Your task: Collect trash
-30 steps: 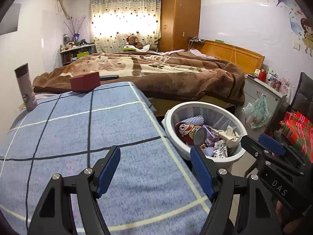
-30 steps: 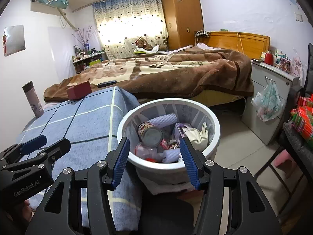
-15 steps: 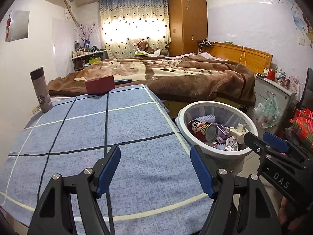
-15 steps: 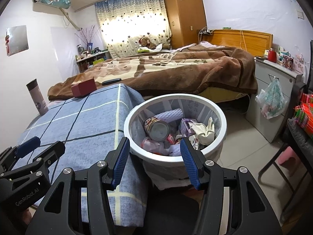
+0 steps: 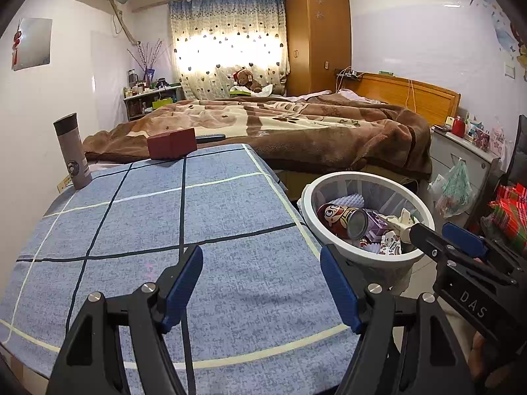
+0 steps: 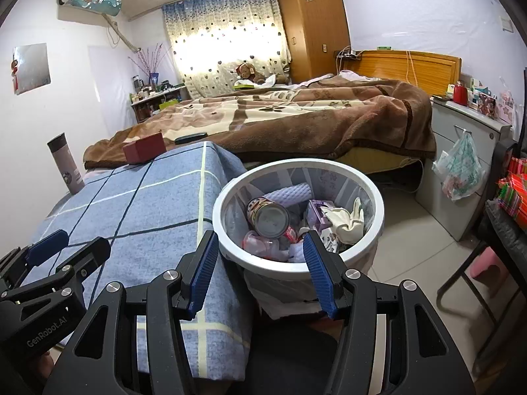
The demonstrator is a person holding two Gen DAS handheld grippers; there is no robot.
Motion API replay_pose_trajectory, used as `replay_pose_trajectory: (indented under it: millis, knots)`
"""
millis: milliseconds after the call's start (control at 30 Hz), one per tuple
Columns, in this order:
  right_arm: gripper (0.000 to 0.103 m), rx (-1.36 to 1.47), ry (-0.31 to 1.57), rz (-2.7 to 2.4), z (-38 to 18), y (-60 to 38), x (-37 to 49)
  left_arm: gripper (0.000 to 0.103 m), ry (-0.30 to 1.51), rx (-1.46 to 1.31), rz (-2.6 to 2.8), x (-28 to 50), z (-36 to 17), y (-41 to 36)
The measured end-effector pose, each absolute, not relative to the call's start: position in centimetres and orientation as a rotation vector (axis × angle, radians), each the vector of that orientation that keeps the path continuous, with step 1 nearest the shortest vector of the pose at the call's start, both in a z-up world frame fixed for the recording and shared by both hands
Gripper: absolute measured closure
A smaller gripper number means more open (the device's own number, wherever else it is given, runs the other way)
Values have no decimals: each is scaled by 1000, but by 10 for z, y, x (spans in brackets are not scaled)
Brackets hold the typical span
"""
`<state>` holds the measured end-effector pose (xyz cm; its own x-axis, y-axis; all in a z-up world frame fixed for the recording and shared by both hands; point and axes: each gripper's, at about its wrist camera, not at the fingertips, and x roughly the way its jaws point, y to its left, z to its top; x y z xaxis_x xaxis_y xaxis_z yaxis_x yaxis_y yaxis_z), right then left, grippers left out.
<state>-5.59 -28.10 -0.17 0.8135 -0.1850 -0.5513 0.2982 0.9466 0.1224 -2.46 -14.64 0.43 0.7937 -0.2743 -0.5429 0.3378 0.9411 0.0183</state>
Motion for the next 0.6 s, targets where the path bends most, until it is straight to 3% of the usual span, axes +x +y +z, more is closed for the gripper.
replay_pose_trajectory:
  millis: [600]
  knots:
    - [48,208,564,-258,-1,-280,-56,27,562,112,-328,-27,6,-147]
